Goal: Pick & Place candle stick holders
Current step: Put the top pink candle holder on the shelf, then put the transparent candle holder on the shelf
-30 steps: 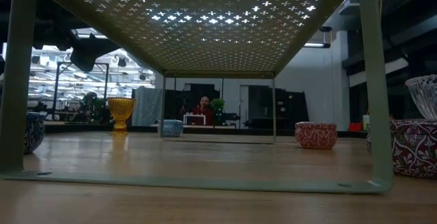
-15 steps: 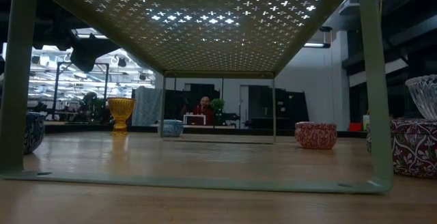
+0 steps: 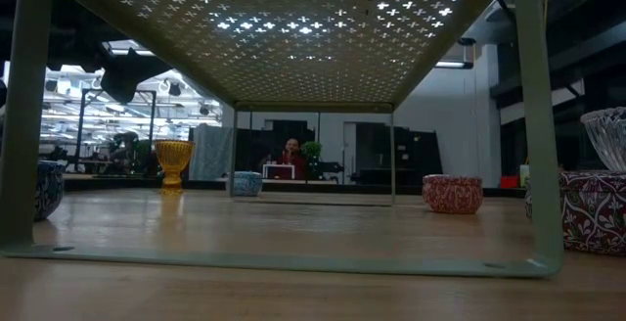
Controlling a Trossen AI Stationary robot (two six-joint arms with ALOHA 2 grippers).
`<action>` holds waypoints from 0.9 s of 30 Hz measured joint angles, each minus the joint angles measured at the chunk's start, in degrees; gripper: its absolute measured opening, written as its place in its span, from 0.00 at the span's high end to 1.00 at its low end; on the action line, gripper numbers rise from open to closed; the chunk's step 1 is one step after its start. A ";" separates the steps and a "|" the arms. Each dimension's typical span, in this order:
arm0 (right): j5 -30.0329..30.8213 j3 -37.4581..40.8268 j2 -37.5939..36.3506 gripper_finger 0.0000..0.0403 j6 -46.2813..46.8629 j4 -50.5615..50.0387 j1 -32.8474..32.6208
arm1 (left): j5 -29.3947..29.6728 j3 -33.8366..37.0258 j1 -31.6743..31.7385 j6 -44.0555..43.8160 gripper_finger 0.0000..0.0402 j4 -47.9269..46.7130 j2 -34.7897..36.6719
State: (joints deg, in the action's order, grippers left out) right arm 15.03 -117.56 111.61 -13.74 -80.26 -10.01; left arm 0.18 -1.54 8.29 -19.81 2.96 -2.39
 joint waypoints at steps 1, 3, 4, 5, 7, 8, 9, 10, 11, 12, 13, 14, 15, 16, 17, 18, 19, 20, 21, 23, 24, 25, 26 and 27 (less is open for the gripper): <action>0.17 0.00 0.05 0.96 0.55 0.03 0.08 | -0.01 0.01 -0.02 0.00 0.27 -0.02 0.00; 0.16 0.00 0.07 0.93 1.31 -0.07 0.14 | 0.00 0.00 -0.02 0.00 0.27 0.00 -0.01; 0.15 0.00 0.09 0.90 1.31 -0.18 0.12 | 0.00 0.00 -0.01 0.00 0.27 -0.02 -0.01; 0.08 0.00 0.13 0.87 1.29 -0.19 0.08 | -0.01 0.00 0.00 0.00 0.27 -0.02 0.00; -0.02 0.00 0.14 0.80 1.29 -0.37 0.06 | -0.02 0.01 0.00 0.00 0.27 -0.01 -0.01; -0.04 0.00 0.14 0.76 1.29 -0.38 0.06 | -0.02 0.00 0.00 0.00 0.27 -0.02 0.00; -0.02 0.00 0.14 0.73 1.29 -0.36 0.06 | -0.01 0.00 0.00 0.00 0.27 0.00 0.00; 0.02 0.00 0.14 0.70 1.29 -0.36 0.08 | -0.02 0.01 0.00 0.00 0.27 0.00 -0.01; 0.23 0.00 0.14 0.68 1.27 -0.36 0.10 | -0.02 0.00 -0.02 0.00 0.27 -0.02 -0.02; 0.36 0.00 0.10 0.65 1.25 -0.39 0.10 | -0.01 0.00 0.00 0.00 0.27 0.00 0.00; 0.37 0.00 -0.15 0.63 1.12 -0.45 0.10 | 0.00 0.00 0.00 0.00 0.27 -0.01 0.00; 0.37 0.00 -0.42 0.60 1.05 -0.57 0.09 | 0.01 0.00 -0.01 0.00 0.27 -0.02 0.00; 0.37 -0.02 -0.69 0.58 0.86 -0.46 0.07 | 0.01 0.00 -0.01 0.00 0.27 -0.01 0.00; 0.37 -0.33 -0.98 0.56 0.85 -0.65 0.06 | -0.01 0.00 0.00 0.00 0.27 0.00 0.00; 0.37 -0.82 -1.17 0.54 0.95 -1.08 0.06 | 0.00 0.00 -0.01 0.00 0.27 -0.02 -0.01; 0.37 -1.57 -1.26 0.52 1.35 -1.40 0.06 | 0.01 0.00 -0.01 0.00 0.27 0.00 -0.01; 0.35 -2.65 -1.28 0.51 1.81 -1.60 0.00 | -0.01 0.00 0.00 0.00 0.27 -0.01 0.00; 0.37 -4.06 -1.28 0.49 2.80 -2.35 -0.13 | -0.01 0.01 0.00 0.00 0.27 -0.02 0.00; 0.39 -5.60 -1.30 0.48 3.73 -3.54 -0.26 | 0.00 0.00 -0.01 0.00 0.27 0.00 0.00; 0.22 -8.54 -1.43 0.45 5.94 -5.16 -0.61 | -0.02 0.00 0.00 0.00 0.27 -0.02 0.00; 0.06 -9.81 -1.51 0.44 7.51 -5.92 -0.75 | 0.00 0.00 0.00 0.00 0.27 -0.02 0.00; -0.09 -11.07 -1.52 0.44 9.37 -6.93 -0.78 | 0.00 0.00 0.00 0.00 0.27 0.00 -0.01; -0.27 -12.42 -1.50 0.43 11.71 -8.14 -0.85 | -0.02 0.00 0.00 0.00 0.27 -0.02 0.00; -0.41 -13.64 -1.50 0.43 14.33 -9.45 -0.94 | -0.02 0.00 0.00 0.00 0.27 -0.02 0.00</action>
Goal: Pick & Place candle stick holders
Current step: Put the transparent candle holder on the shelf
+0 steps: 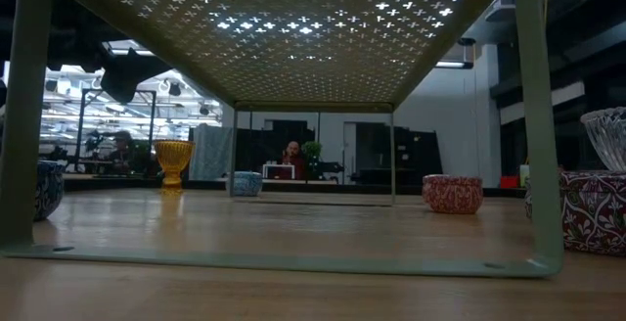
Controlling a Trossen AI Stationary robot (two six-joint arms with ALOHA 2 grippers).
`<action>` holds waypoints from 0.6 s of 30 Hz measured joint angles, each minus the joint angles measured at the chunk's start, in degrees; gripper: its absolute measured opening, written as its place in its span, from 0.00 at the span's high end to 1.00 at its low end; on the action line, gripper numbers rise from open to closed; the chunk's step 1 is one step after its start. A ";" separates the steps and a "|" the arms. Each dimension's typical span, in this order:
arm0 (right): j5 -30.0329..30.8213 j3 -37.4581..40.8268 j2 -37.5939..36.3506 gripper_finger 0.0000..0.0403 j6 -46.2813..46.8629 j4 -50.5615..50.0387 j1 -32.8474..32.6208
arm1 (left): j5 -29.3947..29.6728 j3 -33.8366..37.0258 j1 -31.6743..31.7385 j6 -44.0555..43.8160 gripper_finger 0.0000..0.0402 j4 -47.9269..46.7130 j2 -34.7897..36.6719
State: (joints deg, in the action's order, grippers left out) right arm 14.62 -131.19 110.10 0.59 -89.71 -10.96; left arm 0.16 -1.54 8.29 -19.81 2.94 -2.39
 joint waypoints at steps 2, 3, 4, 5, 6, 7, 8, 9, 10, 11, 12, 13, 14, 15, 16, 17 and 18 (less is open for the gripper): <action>-1.39 -1.34 -0.33 0.43 4.55 -0.16 0.04 | 0.02 0.00 0.00 0.00 0.27 0.02 -0.01; -2.73 -1.34 -0.82 0.43 6.79 -0.19 0.01 | 0.02 0.02 0.00 0.00 0.27 0.00 -0.02; -4.34 -1.31 -1.17 0.43 8.87 -0.41 -0.12 | 0.02 0.00 -0.02 0.00 0.27 0.02 0.00; -6.02 -1.32 -1.38 0.43 10.69 -0.33 -0.21 | 0.02 0.00 -0.02 0.00 0.27 0.00 -0.02; -7.25 -1.33 -1.66 0.43 12.27 -0.34 -0.27 | 0.01 0.01 0.00 0.00 0.27 0.00 -0.01; -7.87 -1.18 -1.95 0.43 13.95 -0.29 -0.35 | 0.02 0.01 0.00 0.00 0.27 0.02 -0.01; -8.30 -0.73 -2.34 0.43 15.79 -0.26 -0.40 | 0.01 0.00 -0.02 0.00 0.27 0.01 0.00; -8.36 -0.37 -2.87 0.43 17.70 -0.37 -0.41 | 0.02 0.01 0.00 0.00 0.27 -0.10 0.00; -8.34 0.21 -3.49 0.43 19.37 -0.21 -0.61 | 0.02 0.01 -0.01 0.00 0.27 -0.17 -0.02; -8.23 1.09 -4.29 0.43 20.66 -0.22 -0.74 | 0.02 0.01 -0.02 0.00 0.27 -0.14 -0.02; -8.23 2.19 -5.16 0.43 21.68 -0.29 -0.99 | 0.02 0.00 -0.01 0.00 0.27 -0.15 0.00; -8.25 3.40 -5.93 0.43 22.52 -0.30 -1.36 | 0.02 0.02 0.00 0.00 0.27 -0.17 -0.02; -8.26 4.84 -6.68 0.43 23.26 -0.28 -1.70 | 0.02 0.02 -0.02 0.00 0.27 -0.17 -0.02; -8.27 6.48 -7.59 0.43 23.92 -0.27 -2.10 | 0.02 0.00 -0.02 0.00 0.27 -0.15 0.00; -8.29 8.20 -8.50 0.43 24.54 -0.27 -2.53 | 0.02 0.00 0.00 0.00 0.27 -0.15 0.00; -8.29 10.19 -9.70 0.43 24.76 -0.25 -2.91 | 0.02 0.00 0.00 0.00 0.27 -0.17 0.00; -8.25 12.12 -10.93 0.43 24.94 -0.31 -3.37 | 0.02 0.00 0.00 0.00 0.27 -0.15 0.00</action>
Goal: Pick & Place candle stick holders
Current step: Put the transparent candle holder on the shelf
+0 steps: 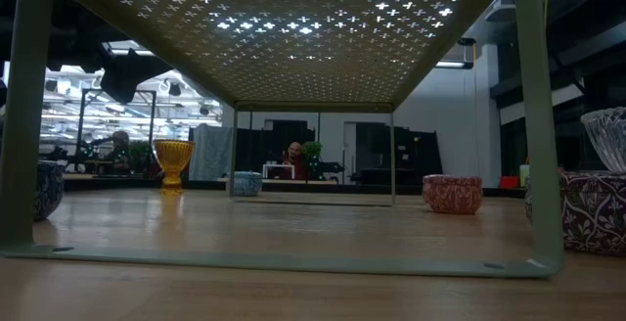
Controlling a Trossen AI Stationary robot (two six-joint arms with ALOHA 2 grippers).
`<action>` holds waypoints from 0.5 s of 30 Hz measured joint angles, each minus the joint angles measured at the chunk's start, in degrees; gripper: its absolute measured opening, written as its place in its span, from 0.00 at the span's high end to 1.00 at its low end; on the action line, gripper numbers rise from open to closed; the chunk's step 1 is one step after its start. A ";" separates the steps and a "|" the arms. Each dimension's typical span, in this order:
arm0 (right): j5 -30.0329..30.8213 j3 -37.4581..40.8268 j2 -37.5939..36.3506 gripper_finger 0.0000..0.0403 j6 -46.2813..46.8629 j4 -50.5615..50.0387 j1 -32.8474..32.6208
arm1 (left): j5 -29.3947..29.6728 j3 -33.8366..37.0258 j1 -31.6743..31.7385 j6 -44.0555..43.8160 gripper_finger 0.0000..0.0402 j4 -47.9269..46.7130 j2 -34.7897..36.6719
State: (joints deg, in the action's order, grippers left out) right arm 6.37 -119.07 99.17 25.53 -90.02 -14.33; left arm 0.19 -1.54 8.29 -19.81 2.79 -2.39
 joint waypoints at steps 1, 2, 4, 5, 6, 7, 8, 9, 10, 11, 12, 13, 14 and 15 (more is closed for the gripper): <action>0.00 2.02 -1.28 0.43 0.01 0.03 -0.42 | 0.00 0.00 -0.02 0.00 0.27 0.00 -0.02; 0.02 4.31 -2.61 0.43 0.01 0.02 -0.91 | 0.00 0.00 -0.01 0.00 0.27 -0.02 0.00; 0.00 8.89 -4.91 0.43 0.01 0.33 -2.00 | 0.00 0.02 -0.02 0.00 0.27 0.00 -0.01; 0.00 11.32 -6.08 0.43 0.01 0.84 -2.65 | 0.00 0.01 0.00 0.00 0.27 -0.02 -0.02; 0.00 13.67 -7.24 0.43 0.01 1.50 -3.30 | 0.00 0.00 -0.02 0.00 0.27 0.00 0.00; -0.03 15.95 -8.44 0.43 0.22 2.32 -4.07 | 0.00 0.01 -0.01 0.00 0.27 0.00 0.00; -0.11 18.15 -9.58 0.43 0.97 3.27 -4.90 | 0.00 0.01 0.00 0.00 0.27 -0.02 -0.02; -0.09 20.35 -10.61 0.43 2.06 4.33 -5.73 | 0.00 0.01 0.00 0.00 0.27 0.00 -0.02; -0.16 22.34 -11.48 0.43 3.82 5.24 -6.49 | 0.00 0.01 0.00 0.00 0.27 0.00 0.00; -0.20 24.30 -12.19 0.43 6.13 6.21 -7.18 | 0.00 0.01 -0.02 0.00 0.27 -0.01 -0.01; -0.42 25.99 -12.67 0.43 8.65 6.98 -7.80 | 0.00 0.02 0.00 0.00 0.27 0.00 -0.02; -0.61 27.49 -12.89 0.43 11.24 7.49 -8.38 | 0.00 0.02 0.00 0.00 0.27 0.00 0.00; -0.67 28.79 -12.94 0.43 13.67 7.73 -8.91 | 0.00 0.00 0.00 0.00 0.27 0.00 -0.01; -0.86 29.95 -12.91 0.43 15.61 7.95 -9.43 | 0.00 0.02 0.00 0.00 0.27 -0.02 0.00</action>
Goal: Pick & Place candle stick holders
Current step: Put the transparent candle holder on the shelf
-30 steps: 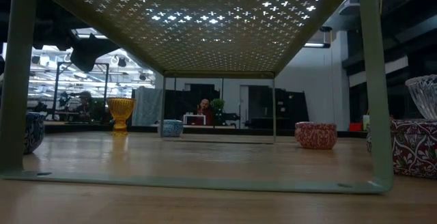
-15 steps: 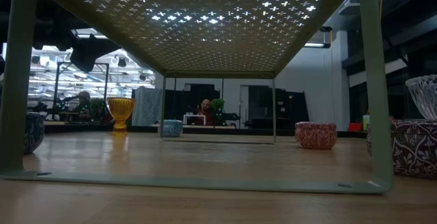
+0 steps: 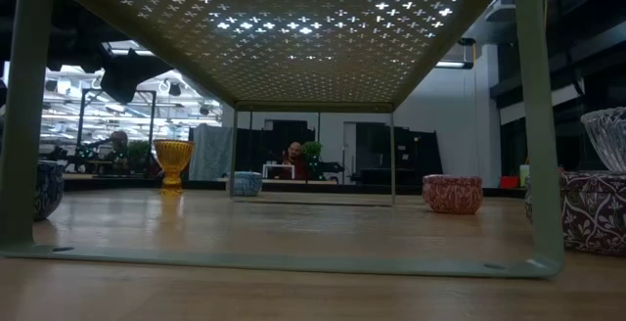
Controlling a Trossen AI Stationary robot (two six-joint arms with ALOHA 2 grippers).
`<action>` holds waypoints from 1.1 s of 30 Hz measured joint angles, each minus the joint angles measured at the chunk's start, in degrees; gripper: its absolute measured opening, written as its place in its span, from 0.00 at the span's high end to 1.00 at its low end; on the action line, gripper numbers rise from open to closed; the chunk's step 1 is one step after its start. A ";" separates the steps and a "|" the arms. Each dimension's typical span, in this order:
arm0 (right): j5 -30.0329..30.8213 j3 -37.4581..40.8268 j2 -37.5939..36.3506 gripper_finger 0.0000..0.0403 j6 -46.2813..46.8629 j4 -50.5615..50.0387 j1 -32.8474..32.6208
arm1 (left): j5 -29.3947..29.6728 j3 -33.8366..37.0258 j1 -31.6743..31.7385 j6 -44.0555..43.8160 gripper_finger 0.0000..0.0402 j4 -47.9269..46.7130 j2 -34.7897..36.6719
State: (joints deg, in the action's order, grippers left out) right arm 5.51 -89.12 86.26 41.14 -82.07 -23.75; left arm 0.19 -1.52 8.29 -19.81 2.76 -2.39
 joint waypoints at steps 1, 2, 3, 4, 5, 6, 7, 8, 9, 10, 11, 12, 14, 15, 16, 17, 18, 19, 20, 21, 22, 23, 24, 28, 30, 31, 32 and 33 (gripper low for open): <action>-0.26 1.04 0.00 0.43 1.53 0.26 -0.56 | 0.00 -0.01 -0.01 0.00 0.27 0.02 0.00; -0.57 2.17 0.00 0.43 2.49 0.76 -1.08 | 0.00 -0.01 0.00 0.00 0.27 0.02 -0.01; -1.05 3.26 0.00 0.43 3.26 1.40 -1.60 | 0.00 -0.01 -0.02 0.00 0.27 0.01 0.00; -1.59 4.29 0.00 0.43 3.69 2.04 -2.22 | 0.00 -0.02 -0.02 0.00 0.27 0.02 -0.02; -2.32 5.25 0.04 0.43 4.13 2.59 -2.72 | 0.00 -0.02 0.00 0.00 0.27 0.02 0.00; -2.99 6.10 0.04 0.43 4.90 3.30 -3.24 | 0.00 -0.01 -0.01 0.00 0.27 0.02 -0.01; -3.69 6.91 0.04 0.43 5.83 4.13 -3.76 | 0.00 -0.02 -0.02 0.00 0.27 0.02 0.00; -3.92 7.70 0.04 0.43 6.76 4.97 -4.26 | 0.00 0.00 0.00 0.00 0.27 0.02 0.00; -4.08 8.51 0.04 0.43 7.66 5.80 -4.76 | 0.00 0.00 -0.02 0.00 0.27 0.02 -0.02; -4.11 9.23 0.04 0.43 8.42 6.53 -5.27 | 0.00 -0.02 0.00 0.00 0.27 0.00 -0.02; -4.11 9.93 0.04 0.43 9.31 7.19 -5.80 | 0.00 -0.02 -0.01 0.00 0.27 0.02 0.00; -4.14 10.56 0.04 0.43 9.98 7.66 -6.30 | 0.00 -0.02 -0.01 0.00 0.27 0.02 -0.02; -4.25 11.38 0.12 0.43 11.47 7.74 -7.25 | 0.00 -0.01 -0.02 0.00 0.27 0.02 0.00; -4.25 11.63 0.20 0.43 12.27 7.78 -7.63 | 0.00 -0.02 -0.01 0.00 0.27 0.02 -0.01; -4.23 11.90 0.29 0.43 12.69 7.88 -7.94 | 0.00 -0.01 -0.01 0.00 0.27 0.02 0.00; -4.23 12.25 0.33 0.43 13.11 8.19 -8.28 | 0.00 -0.01 0.00 0.00 0.27 0.02 -0.01; -4.23 12.64 0.33 0.43 13.67 8.45 -8.48 | 0.00 -0.02 -0.02 0.00 0.27 0.00 0.00; -4.21 13.12 0.33 0.43 14.09 8.78 -8.67 | 0.00 -0.02 0.00 0.00 0.27 0.02 -0.02; -4.19 13.70 0.31 0.43 14.46 9.36 -8.83 | 0.00 -0.02 -0.02 0.00 0.27 0.02 0.00; -4.20 14.39 0.33 0.43 15.02 9.95 -8.99 | -0.01 -0.02 0.00 0.00 0.27 0.02 0.00; -4.19 15.16 0.33 0.43 15.59 10.48 -9.18 | 0.00 -0.01 -0.01 0.00 0.27 0.01 0.00; -4.21 15.91 0.33 0.43 15.91 11.07 -9.33 | 0.00 -0.02 0.00 0.00 0.27 0.01 0.00; -4.21 16.78 0.33 0.43 16.16 12.07 -9.56 | -0.01 -0.01 0.00 0.00 0.27 0.02 0.00; -4.19 19.85 0.35 0.43 16.42 16.05 -10.16 | 0.00 -0.02 0.00 0.00 0.27 0.02 -0.01; -4.19 20.93 0.35 0.43 16.88 17.25 -10.38 | 0.00 -0.02 0.00 0.00 0.27 0.02 0.00; -4.21 21.46 0.35 0.43 16.94 17.95 -10.44 | 0.00 -0.01 0.00 0.00 0.27 0.01 -0.01; -4.19 22.09 0.35 0.43 16.94 18.58 -10.44 | -0.01 -0.01 -0.01 0.00 0.27 0.00 -0.01; -4.21 22.65 0.35 0.43 16.94 18.79 -10.42 | 0.00 -0.02 0.00 0.00 0.27 0.02 -0.01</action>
State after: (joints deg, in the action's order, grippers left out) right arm 1.30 -66.47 86.61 58.09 -63.28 -34.17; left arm 0.19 -1.54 8.29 -19.81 2.79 -2.40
